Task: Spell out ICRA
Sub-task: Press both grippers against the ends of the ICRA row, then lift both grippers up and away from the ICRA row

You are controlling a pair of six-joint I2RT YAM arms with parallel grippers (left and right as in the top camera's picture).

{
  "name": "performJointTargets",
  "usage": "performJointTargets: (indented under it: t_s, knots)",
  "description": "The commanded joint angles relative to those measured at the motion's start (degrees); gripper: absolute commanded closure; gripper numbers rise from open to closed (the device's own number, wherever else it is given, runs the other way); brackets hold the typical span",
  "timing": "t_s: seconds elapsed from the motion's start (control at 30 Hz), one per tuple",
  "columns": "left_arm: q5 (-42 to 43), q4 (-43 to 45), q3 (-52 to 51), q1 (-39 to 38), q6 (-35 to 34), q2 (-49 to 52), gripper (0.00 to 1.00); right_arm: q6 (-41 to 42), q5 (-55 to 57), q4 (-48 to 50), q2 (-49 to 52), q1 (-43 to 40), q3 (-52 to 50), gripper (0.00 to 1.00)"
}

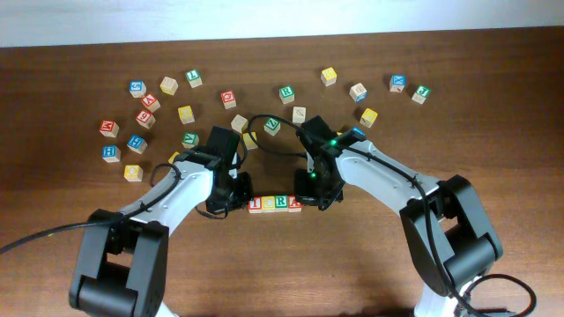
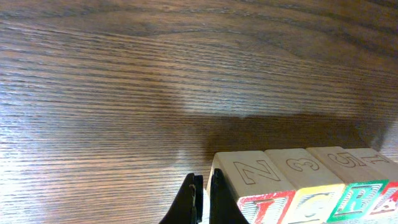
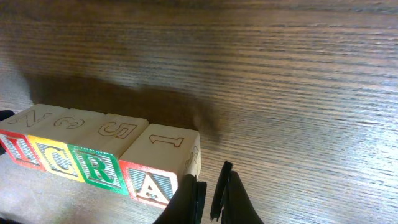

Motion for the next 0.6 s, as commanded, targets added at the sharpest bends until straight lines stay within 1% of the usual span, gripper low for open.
performJointTargets:
  t_s: [0.0, 0.17, 0.27, 0.37, 0.4, 0.43, 0.47, 0.5, 0.53, 0.57]
  knots:
    - [1.0, 0.1, -0.3, -0.2, 1.3, -0.9, 0.98, 0.4, -0.2, 0.6, 0.2, 1.0, -0.4, 0.96]
    - [0.0, -0.2, -0.1, -0.2, 2.7, -0.9, 0.98, 0.3, 1.6, -1.7, 0.2, -0.7, -0.2, 0.95]
    - [-7.9, -3.2, 0.8, -0.1, 2.6, -1.4, 0.97, -1.2, 1.6, -5.0, 0.2, -3.8, 1.4, 0.95]
    - [-10.3, -5.2, 1.5, 0.7, 2.6, -2.9, 0.95, -2.4, 4.7, -9.6, 0.1, -5.2, 4.4, 0.95]
    - [-11.2, -6.3, 1.9, 1.4, 2.6, -4.2, 0.95, -2.4, 7.4, -12.9, -0.2, -5.2, 6.5, 0.95]
    - [-11.8, -8.2, 2.5, 2.4, 2.7, -6.0, 0.92, -2.4, 9.2, -16.0, -0.9, -5.2, 8.5, 0.95]
    - [-11.8, -10.4, 3.3, 3.5, 2.7, -8.2, 0.86, -2.5, 9.8, -18.6, -2.1, -5.2, 10.2, 0.95]
    - [-12.0, -11.8, 3.9, 4.3, 2.7, -9.9, 0.85, -2.7, 10.7, -21.2, -4.0, -5.2, 11.7, 0.95]
    - [-12.7, -14.0, 4.7, 5.3, 2.7, -13.0, 0.83, -2.7, 12.2, -23.7, -6.8, -5.1, 12.7, 0.95]
    - [-13.1, -15.6, 5.1, 6.2, 2.7, -16.0, 0.76, -2.6, 13.9, -26.1, -10.8, -5.0, 12.9, 0.95]
